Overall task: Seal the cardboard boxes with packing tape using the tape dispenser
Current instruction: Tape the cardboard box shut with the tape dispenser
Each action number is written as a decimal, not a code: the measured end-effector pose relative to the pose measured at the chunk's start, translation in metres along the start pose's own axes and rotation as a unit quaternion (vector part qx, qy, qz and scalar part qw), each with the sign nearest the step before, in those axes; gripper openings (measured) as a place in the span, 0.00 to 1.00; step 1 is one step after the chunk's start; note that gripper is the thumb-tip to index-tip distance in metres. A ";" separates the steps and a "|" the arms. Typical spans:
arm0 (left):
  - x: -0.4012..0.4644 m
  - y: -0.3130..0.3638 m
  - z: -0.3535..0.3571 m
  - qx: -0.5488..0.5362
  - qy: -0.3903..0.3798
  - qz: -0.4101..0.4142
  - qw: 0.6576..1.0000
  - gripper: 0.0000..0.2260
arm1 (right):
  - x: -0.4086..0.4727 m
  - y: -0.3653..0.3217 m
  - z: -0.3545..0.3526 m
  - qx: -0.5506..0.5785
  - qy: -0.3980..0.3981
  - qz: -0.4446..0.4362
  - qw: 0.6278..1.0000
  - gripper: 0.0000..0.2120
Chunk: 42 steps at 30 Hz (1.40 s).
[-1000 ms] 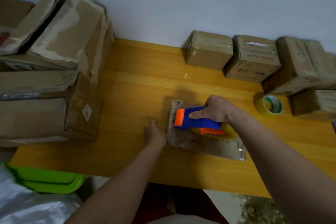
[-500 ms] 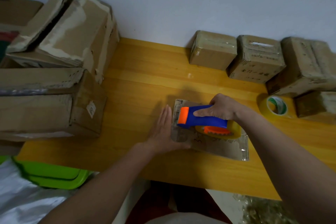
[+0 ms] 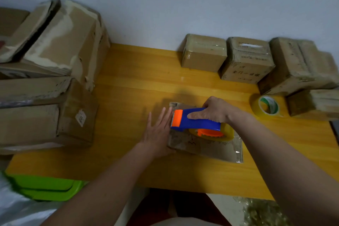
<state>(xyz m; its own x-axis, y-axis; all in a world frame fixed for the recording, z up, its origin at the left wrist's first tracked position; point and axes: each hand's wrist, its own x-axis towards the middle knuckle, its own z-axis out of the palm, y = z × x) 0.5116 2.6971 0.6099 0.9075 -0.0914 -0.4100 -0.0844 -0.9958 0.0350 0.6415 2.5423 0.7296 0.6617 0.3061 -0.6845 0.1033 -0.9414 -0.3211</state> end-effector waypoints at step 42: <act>0.009 0.046 -0.012 -0.008 0.014 -0.005 1.000 0.60 | -0.019 0.033 -0.015 -0.053 0.002 0.045 0.998 0.36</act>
<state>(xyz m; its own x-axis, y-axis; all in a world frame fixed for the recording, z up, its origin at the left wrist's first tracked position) 0.5208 2.6502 0.6189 0.9197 -0.0806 -0.3841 -0.0686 -0.9966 0.0448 0.6434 2.5031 0.7414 0.6744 0.2199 -0.7048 0.1216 -0.9747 -0.1877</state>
